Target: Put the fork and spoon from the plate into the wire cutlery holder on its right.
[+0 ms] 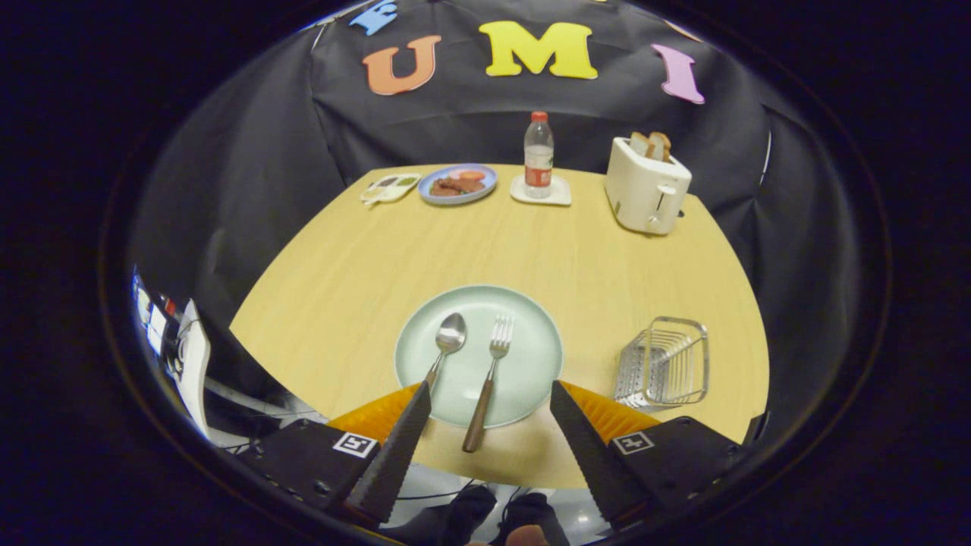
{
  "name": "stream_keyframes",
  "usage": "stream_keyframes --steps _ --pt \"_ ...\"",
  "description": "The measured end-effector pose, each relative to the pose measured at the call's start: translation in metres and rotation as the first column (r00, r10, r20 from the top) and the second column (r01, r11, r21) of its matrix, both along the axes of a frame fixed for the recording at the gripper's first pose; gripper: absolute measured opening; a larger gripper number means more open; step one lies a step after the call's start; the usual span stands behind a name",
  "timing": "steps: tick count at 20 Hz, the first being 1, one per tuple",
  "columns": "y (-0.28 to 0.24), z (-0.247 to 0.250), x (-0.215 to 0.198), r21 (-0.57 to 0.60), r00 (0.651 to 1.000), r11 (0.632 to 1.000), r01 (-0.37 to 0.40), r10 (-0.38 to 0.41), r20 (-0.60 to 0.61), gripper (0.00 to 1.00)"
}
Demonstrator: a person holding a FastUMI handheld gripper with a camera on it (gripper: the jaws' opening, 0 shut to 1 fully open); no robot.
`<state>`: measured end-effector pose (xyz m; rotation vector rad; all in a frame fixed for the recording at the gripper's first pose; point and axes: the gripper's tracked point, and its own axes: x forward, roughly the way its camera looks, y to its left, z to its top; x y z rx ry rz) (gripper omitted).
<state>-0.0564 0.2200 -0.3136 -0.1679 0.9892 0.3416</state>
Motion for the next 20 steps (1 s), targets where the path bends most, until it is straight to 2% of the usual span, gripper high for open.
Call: stream_keyframes --steps 6,9,13,15,20 --pt "0.008 -0.061 0.009 -0.062 0.992 0.996 0.060 -0.066 -0.110 0.96" --pt "0.007 -0.080 0.013 -0.109 0.987 0.991 0.075 -0.089 -0.131 0.93" --pt "0.004 -0.094 0.017 -0.133 0.981 0.986 0.104 -0.124 -0.151 0.68" --pt "0.005 -0.100 0.019 -0.132 0.978 0.985 0.111 -0.132 -0.160 0.63" --pt "0.005 -0.106 0.024 -0.132 0.965 0.979 0.157 -0.181 -0.190 0.29"
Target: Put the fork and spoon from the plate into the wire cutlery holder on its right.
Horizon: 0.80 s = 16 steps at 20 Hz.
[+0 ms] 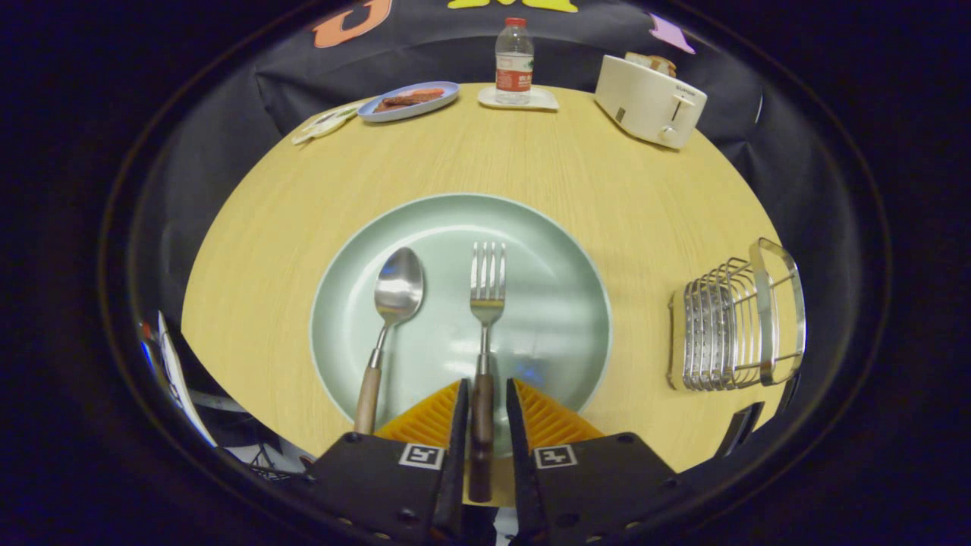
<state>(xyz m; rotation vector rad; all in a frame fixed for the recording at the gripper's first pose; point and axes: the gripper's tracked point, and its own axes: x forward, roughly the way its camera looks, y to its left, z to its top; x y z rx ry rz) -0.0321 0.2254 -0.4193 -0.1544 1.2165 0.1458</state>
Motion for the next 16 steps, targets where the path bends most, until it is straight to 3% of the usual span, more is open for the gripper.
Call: stream_keyframes --steps 1,2,3,9,16 --pt "0.000 -0.003 -0.004 0.001 1.000 1.000 0.005 -0.005 -0.010 0.11" --pt "0.000 0.001 -0.002 0.011 1.000 1.000 0.007 -0.007 -0.017 0.10" --pt "0.000 0.002 -0.004 0.009 1.000 1.000 0.017 -0.016 -0.023 0.04" --pt "-0.006 0.033 -0.009 0.055 0.999 0.998 0.015 -0.013 -0.034 0.03" --pt "-0.042 0.128 -0.017 0.130 0.997 0.990 0.054 -0.047 -0.056 0.02"
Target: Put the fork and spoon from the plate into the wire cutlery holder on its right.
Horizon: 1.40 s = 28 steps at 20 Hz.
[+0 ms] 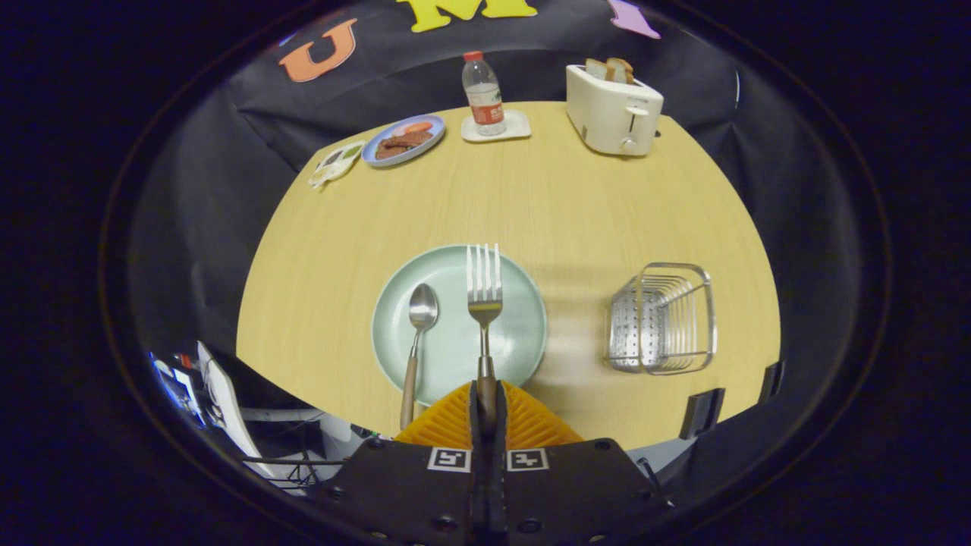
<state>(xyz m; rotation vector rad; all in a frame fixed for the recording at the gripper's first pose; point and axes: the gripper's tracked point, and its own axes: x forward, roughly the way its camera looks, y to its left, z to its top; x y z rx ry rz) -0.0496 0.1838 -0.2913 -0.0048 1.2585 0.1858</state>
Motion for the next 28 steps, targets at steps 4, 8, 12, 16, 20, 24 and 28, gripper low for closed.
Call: stream_keyframes --steps 4,8,12,16,20,24,28 --pt "-0.058 0.047 0.011 -0.041 0.999 0.999 0.032 -0.031 0.014 0.02" --pt "-0.104 0.068 0.017 -0.068 0.997 0.996 0.063 -0.065 -0.030 0.02" --pt "-0.121 0.058 0.013 -0.065 0.986 0.994 0.093 -0.101 -0.135 0.02" --pt "-0.125 0.041 0.008 -0.052 0.962 0.990 0.128 -0.137 -0.236 0.03" --pt "-0.128 0.027 0.008 -0.042 0.933 0.983 0.181 -0.185 -0.310 0.02" --pt "-0.127 0.019 0.009 -0.029 0.909 0.974 0.226 -0.222 -0.352 0.05" --pt "-0.123 0.013 0.011 -0.014 0.903 0.970 0.244 -0.232 -0.362 0.06"
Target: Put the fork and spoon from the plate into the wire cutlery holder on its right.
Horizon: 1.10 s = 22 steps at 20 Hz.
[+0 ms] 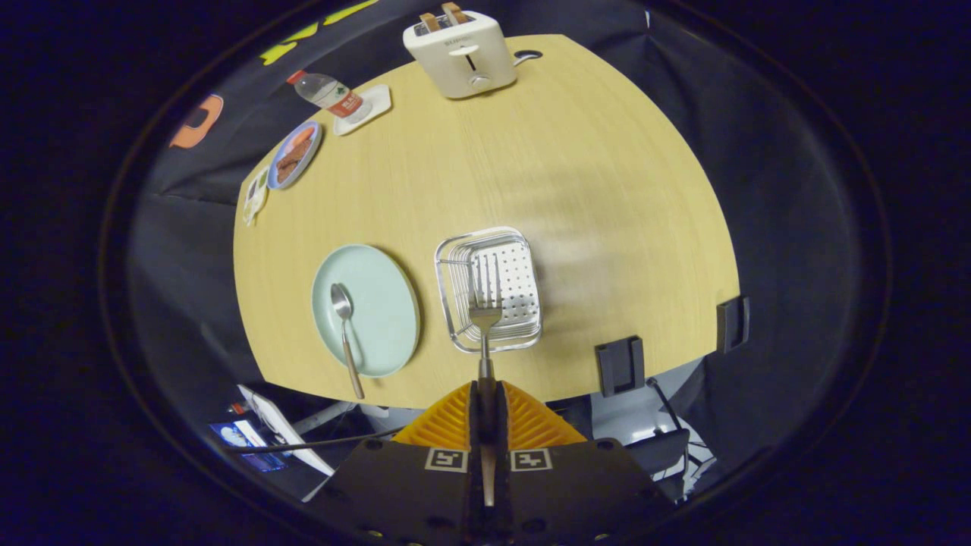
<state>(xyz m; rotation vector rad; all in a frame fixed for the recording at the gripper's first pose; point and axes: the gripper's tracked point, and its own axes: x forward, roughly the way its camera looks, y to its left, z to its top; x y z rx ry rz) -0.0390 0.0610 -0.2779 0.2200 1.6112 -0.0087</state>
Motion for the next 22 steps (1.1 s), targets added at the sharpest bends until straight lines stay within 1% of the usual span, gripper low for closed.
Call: stream_keyframes --steps 1,2,4,5,9,12,14,15,17,20,22 --pt "0.002 -0.002 0.001 0.004 1.000 1.000 0.009 -0.009 0.000 0.09" --pt "0.003 0.000 0.003 0.005 1.000 1.000 0.016 -0.016 0.004 0.11" --pt "0.005 -0.001 0.006 0.008 1.000 1.000 0.017 -0.018 0.024 0.22" --pt "0.006 0.001 0.008 0.011 0.999 1.000 0.007 -0.007 0.037 0.26" --pt "0.017 0.010 0.017 0.001 0.991 0.999 -0.050 0.049 0.128 0.54" --pt "0.030 0.022 0.024 -0.022 0.971 0.995 -0.099 0.101 0.219 0.72" --pt "0.043 0.030 0.029 -0.035 0.951 0.991 -0.130 0.135 0.277 0.73" --pt "0.050 0.032 0.031 -0.041 0.942 0.989 -0.143 0.149 0.300 0.78" --pt "0.067 0.034 0.032 -0.053 0.925 0.984 -0.169 0.177 0.337 0.78" --pt "0.097 0.025 0.026 -0.080 0.898 0.972 -0.219 0.233 0.374 0.89" --pt "0.121 0.015 0.018 -0.088 0.885 0.965 -0.245 0.260 0.385 0.89"
